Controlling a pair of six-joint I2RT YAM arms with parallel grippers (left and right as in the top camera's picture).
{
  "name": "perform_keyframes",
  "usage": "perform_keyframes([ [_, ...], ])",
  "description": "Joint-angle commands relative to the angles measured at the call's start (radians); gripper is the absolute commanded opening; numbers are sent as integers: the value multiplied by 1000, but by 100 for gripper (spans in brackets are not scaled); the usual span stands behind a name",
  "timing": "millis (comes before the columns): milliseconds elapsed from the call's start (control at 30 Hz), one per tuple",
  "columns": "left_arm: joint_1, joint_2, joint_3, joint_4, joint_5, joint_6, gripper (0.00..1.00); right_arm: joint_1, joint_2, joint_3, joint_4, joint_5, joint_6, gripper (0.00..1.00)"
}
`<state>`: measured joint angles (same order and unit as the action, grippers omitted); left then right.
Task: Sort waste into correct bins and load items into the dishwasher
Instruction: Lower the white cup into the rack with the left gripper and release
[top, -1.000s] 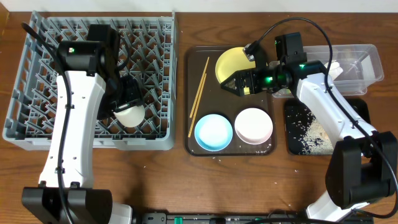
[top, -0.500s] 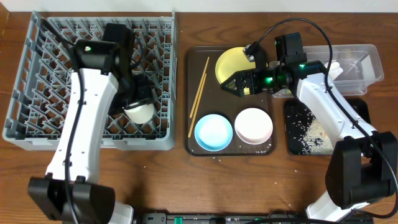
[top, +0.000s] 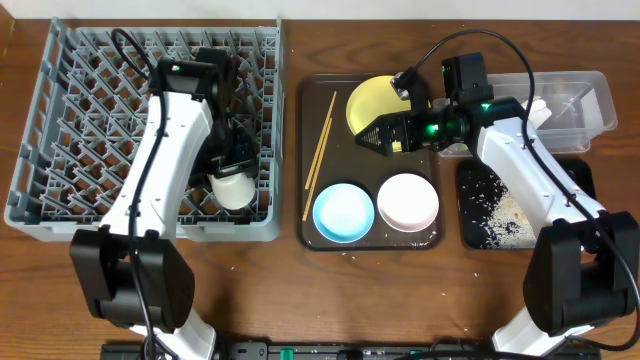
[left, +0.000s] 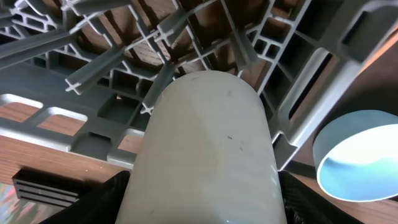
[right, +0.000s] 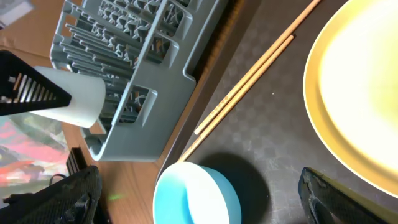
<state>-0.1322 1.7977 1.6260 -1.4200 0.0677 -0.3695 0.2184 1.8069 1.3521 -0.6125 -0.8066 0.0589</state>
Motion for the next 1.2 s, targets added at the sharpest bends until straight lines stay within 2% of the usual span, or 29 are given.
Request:
perform_keyframes([
  [0,-2,13,-35,11,-16,-24,49,5,-19,7,-2,-2,-24,99],
  [333,-2,13,-147,124,-8,-36,50,5,-19,7,-2,-2,-24,99],
  [367,-2,13,-148,131,-8,-36,52,5,-19,7,-2,-2,-24,99],
  [467,-3,13,-149,140,-8,-35,67,5,-19,7,-4,-2,-24,99],
  [633,-3,13,-149,139,-5,-35,79,5,-19,7,-6,-2,-24,99],
  [767,-3,13,-149,139,3,-35,86,5,-19,7,-6,-2,-24,99],
  [967,-3,13,-149,139,3,-35,90,5,-19,7,-6,-2,-24,99],
  [1167,-4,9,-93,100,3,0,91,5,-19,7,0,19,-34,99],
])
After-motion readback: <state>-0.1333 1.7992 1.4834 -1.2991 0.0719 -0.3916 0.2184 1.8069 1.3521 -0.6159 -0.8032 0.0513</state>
